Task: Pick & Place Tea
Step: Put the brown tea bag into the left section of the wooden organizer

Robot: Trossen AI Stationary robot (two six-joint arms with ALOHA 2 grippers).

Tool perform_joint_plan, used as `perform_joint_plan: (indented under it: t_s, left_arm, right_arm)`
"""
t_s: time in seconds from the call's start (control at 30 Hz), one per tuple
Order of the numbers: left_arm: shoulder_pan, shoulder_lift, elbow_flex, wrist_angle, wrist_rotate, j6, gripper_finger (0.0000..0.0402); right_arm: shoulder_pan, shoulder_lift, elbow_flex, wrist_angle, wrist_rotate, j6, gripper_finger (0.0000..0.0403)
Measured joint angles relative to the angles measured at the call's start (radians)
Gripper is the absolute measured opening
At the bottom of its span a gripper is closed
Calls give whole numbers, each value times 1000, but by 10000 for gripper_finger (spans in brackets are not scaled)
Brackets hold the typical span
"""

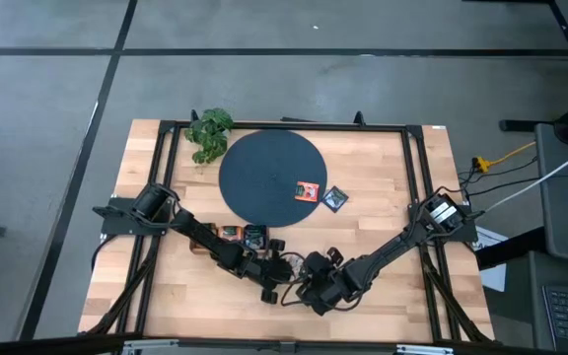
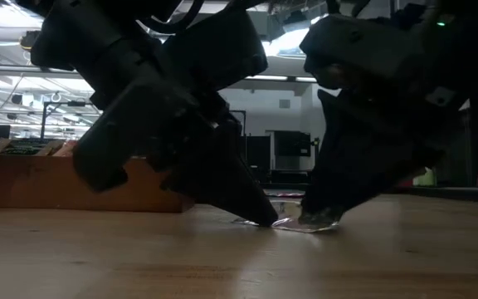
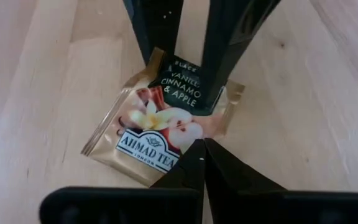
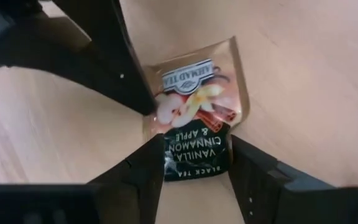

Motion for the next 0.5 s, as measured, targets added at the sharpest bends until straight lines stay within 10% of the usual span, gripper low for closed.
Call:
perform_joint_plan:
  t_s: [0.5]
  left_arm:
    - [-8,-15,-3,37,37,45,5]
  right_arm:
    - [1,-1,0,-32,14,-28,11]
